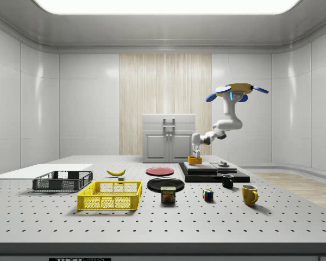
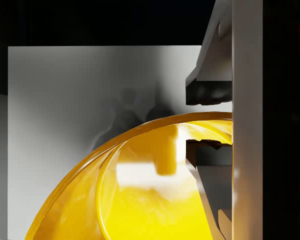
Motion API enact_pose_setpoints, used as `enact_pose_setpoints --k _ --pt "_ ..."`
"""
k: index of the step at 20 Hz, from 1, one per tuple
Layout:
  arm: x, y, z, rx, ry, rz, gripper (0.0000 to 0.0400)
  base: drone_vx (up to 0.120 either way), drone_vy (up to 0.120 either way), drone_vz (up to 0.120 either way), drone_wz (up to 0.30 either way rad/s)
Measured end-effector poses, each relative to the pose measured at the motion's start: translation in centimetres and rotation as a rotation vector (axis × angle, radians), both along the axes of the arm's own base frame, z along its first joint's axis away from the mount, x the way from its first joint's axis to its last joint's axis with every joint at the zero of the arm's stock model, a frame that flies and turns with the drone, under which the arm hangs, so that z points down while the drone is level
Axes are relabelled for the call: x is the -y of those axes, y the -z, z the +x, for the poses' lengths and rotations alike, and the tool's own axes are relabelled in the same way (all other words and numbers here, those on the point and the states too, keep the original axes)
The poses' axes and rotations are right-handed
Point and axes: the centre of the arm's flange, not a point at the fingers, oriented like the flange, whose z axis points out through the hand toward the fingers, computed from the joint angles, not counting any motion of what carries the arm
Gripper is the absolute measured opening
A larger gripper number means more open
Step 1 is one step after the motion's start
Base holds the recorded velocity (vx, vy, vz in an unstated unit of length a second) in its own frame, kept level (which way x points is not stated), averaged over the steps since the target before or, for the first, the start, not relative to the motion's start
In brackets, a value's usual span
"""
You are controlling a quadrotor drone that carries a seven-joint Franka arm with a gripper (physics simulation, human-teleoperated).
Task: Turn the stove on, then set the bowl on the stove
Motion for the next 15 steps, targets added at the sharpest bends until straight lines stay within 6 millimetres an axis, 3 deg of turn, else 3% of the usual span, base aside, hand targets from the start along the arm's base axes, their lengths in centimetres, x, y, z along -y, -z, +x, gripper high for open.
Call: enact_pose_setpoints --k 3,6,10,15 --pt "0.0 -0.6 0.0 0.000 0.000 0.000 0.0246 0.000 0.000 0.000 0.000" --pt "0.0 -0.3 0.0 0.000 0.000 0.000 0.0327 0.000 0.000 0.000 0.000" --pt "0.0 1.1 0.0 0.000 0.000 0.000 0.0373 0.000 0.000 0.000 0.000" --pt "0.0 2.2 0.0 0.000 0.000 0.000 0.0391 0.000 0.000 0.000 0.000"
